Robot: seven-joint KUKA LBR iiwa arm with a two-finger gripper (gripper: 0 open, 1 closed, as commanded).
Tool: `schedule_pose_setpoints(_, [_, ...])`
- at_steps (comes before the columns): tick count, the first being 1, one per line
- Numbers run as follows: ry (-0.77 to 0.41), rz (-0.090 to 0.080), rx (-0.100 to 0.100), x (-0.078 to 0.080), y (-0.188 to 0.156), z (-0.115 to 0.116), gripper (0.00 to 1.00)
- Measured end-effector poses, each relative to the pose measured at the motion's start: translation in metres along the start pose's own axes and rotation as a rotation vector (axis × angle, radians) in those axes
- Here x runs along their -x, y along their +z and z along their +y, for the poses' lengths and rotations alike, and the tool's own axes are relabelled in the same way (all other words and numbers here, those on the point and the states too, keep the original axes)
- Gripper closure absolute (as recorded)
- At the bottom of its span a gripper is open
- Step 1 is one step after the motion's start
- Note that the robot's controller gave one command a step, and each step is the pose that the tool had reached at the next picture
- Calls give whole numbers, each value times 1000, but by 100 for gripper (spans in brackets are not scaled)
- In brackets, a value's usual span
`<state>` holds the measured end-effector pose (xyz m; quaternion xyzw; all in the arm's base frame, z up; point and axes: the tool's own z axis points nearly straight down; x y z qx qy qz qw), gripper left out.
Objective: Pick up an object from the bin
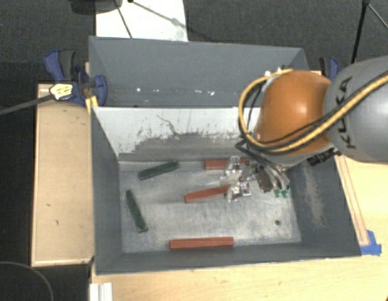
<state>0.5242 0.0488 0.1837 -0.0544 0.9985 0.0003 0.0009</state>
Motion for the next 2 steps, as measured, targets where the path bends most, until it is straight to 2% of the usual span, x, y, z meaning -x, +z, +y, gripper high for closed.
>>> schedule_pose_setpoints(1, [1,0,0,0,0,0,100])
schedule_pose_setpoints(2, [-1,0,0,7,-19,2,100])
